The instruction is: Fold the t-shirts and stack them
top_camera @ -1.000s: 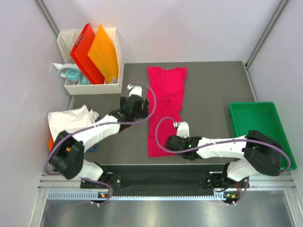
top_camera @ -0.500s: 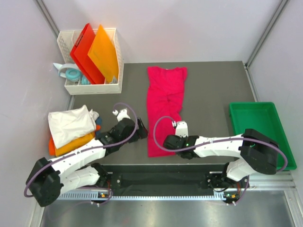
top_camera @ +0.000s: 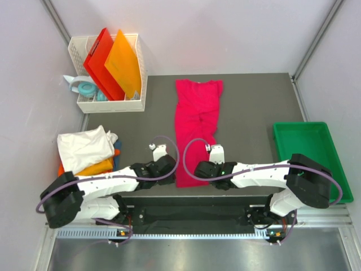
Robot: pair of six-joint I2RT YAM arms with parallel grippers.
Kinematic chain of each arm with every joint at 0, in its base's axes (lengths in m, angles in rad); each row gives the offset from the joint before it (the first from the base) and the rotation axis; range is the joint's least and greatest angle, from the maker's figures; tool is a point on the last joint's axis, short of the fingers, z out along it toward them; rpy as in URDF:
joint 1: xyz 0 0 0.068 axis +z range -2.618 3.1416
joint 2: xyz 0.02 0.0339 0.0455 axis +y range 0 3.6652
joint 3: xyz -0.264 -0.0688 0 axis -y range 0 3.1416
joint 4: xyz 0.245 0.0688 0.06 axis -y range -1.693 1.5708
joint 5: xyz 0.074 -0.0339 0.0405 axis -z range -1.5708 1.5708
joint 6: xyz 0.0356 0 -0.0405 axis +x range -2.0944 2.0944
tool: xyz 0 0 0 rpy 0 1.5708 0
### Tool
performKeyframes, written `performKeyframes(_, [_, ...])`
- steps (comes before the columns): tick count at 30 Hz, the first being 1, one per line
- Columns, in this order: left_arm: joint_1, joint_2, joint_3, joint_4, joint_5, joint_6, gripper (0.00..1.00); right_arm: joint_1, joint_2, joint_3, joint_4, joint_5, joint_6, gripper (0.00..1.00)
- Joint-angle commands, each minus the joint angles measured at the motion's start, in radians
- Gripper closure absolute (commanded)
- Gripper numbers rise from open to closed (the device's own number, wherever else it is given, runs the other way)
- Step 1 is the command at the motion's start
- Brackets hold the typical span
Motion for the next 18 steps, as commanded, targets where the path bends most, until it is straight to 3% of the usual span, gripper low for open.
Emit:
performKeyframes(1, [-0.088, 0.085, 0.083, -0.043, -0.099, -0.048, 0.63, -0.012, 0.014, 0.034, 0.01, 0.009, 0.025, 1.0])
performKeyframes(7, [-0.104, 0.078, 0.07, -0.028, -0.123, -0.072, 0.54, -0.012, 0.014, 0.028, 0.01, 0.006, 0.025, 1.0])
performKeyframes(18, [-0.128, 0.154, 0.047, 0.029, -0.061, -0.101, 0.59, -0.012, 0.011, 0.022, 0.013, 0.006, 0.026, 1.0])
